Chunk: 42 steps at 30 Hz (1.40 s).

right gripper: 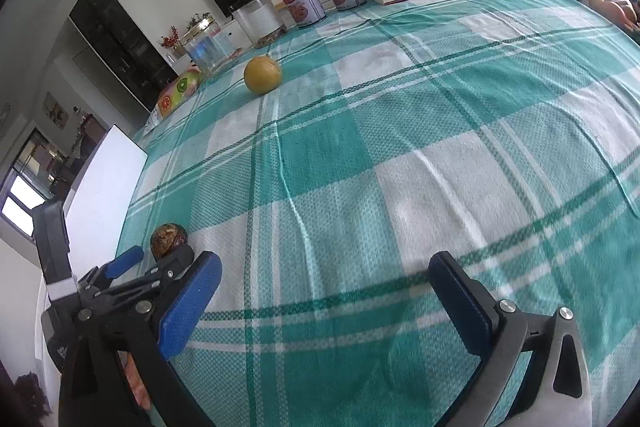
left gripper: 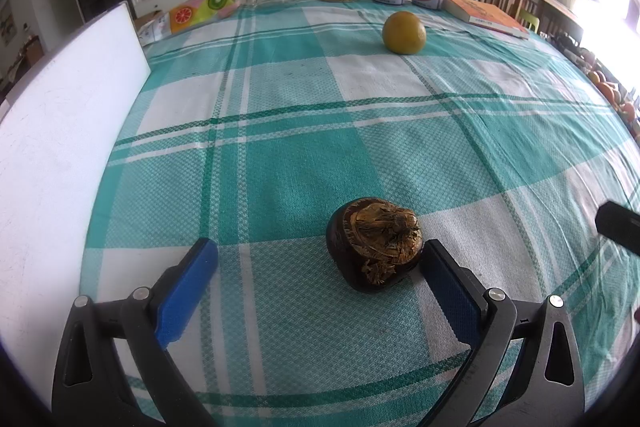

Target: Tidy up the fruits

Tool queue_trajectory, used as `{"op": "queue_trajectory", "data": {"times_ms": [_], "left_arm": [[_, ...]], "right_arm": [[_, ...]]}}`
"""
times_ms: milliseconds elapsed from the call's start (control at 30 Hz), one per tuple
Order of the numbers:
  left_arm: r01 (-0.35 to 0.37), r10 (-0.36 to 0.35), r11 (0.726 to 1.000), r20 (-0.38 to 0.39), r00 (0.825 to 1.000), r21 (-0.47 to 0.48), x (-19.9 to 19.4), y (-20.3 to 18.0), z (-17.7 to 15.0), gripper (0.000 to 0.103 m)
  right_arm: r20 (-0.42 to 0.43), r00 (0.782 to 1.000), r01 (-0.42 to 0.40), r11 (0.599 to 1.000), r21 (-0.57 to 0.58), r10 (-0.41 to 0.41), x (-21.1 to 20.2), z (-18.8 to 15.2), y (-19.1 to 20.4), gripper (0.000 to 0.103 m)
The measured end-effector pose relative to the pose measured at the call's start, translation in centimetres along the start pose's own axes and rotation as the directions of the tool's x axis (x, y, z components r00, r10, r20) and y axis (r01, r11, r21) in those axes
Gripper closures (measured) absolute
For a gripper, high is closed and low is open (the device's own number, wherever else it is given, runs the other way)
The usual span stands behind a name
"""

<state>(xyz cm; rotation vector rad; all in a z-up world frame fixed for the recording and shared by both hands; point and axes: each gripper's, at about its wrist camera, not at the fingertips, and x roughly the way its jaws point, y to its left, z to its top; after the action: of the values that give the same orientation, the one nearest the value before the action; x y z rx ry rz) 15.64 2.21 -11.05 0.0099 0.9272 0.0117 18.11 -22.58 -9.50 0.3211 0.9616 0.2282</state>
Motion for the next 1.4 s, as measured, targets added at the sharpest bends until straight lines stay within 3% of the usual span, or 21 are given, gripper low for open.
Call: {"op": "queue_trajectory", "data": {"times_ms": [167,333,433,500,567,633,733,933,1067,1200,1233,1300,1367,1400], "left_arm": [[0.0,0.0,1.0,0.0,1.0,0.001,0.0,0.0,0.0,0.002],[-0.001,0.001,1.0,0.0,1.0,0.001,0.0,0.0,0.0,0.002],[-0.001,0.001,1.0,0.0,1.0,0.0,0.0,0.0,0.0,0.001],[-0.002,0.002,1.0,0.0,1.0,0.0,0.0,0.0,0.0,0.001],[-0.001,0.001,1.0,0.0,1.0,0.0,0.0,0.0,0.0,0.001],[-0.001,0.001,1.0,0.0,1.0,0.0,0.0,0.0,0.0,0.001],[-0.001,0.001,1.0,0.0,1.0,-0.001,-0.1,0.1,-0.1,0.001],[-0.001,0.001,1.0,0.0,1.0,0.0,-0.1,0.1,-0.1,0.001],[-0.004,0.004,1.0,0.0,1.0,0.0,-0.1,0.1,-0.1,0.001],[-0.007,0.007,1.0,0.0,1.0,-0.001,-0.1,0.1,-0.1,0.0],[-0.007,0.007,1.0,0.0,1.0,-0.001,-0.1,0.1,-0.1,0.0],[-0.007,0.007,1.0,-0.001,1.0,-0.001,-0.1,0.0,-0.1,0.0],[-0.007,0.007,1.0,-0.001,1.0,-0.001,-0.1,0.1,-0.1,0.0],[-0.007,0.007,1.0,-0.001,1.0,-0.001,-0.1,0.1,-0.1,0.0]], "right_arm": [[-0.007,0.997,0.07,0.968,-0.24,-0.074,5.3,7.8,3.4,0.0],[0.04,0.999,-0.002,0.942,-0.336,0.016,10.5,12.9,7.5,0.001],[0.029,1.0,0.023,0.917,-0.398,-0.012,13.9,14.8,10.2,0.004],[0.0,0.999,0.035,0.908,-0.418,-0.038,16.0,15.5,11.1,0.014],[-0.059,0.996,0.043,0.913,-0.406,-0.073,17.8,15.8,11.0,0.052],[-0.046,0.996,0.05,0.921,-0.386,-0.074,17.4,15.7,10.6,0.054],[-0.045,0.998,0.022,0.948,-0.318,-0.038,14.7,14.5,9.0,0.054],[-0.044,0.999,0.007,0.981,-0.194,-0.016,4.5,8.7,4.8,0.054],[-0.059,0.993,0.098,0.986,-0.135,-0.107,-0.7,2.3,2.8,0.054],[-0.089,0.978,0.174,0.976,-0.131,-0.187,-0.2,-2.7,1.6,0.054],[-0.021,0.981,0.19,0.972,-0.141,-0.195,-0.8,-3.2,1.6,0.053],[-0.001,0.971,0.237,0.959,-0.153,-0.239,-0.5,-3.7,1.9,0.043],[0.025,0.979,0.206,0.967,-0.147,-0.204,-0.3,-4.0,2.0,0.013],[0.042,0.977,0.214,0.964,-0.155,-0.21,-0.1,-4.4,2.1,0.009]]}}
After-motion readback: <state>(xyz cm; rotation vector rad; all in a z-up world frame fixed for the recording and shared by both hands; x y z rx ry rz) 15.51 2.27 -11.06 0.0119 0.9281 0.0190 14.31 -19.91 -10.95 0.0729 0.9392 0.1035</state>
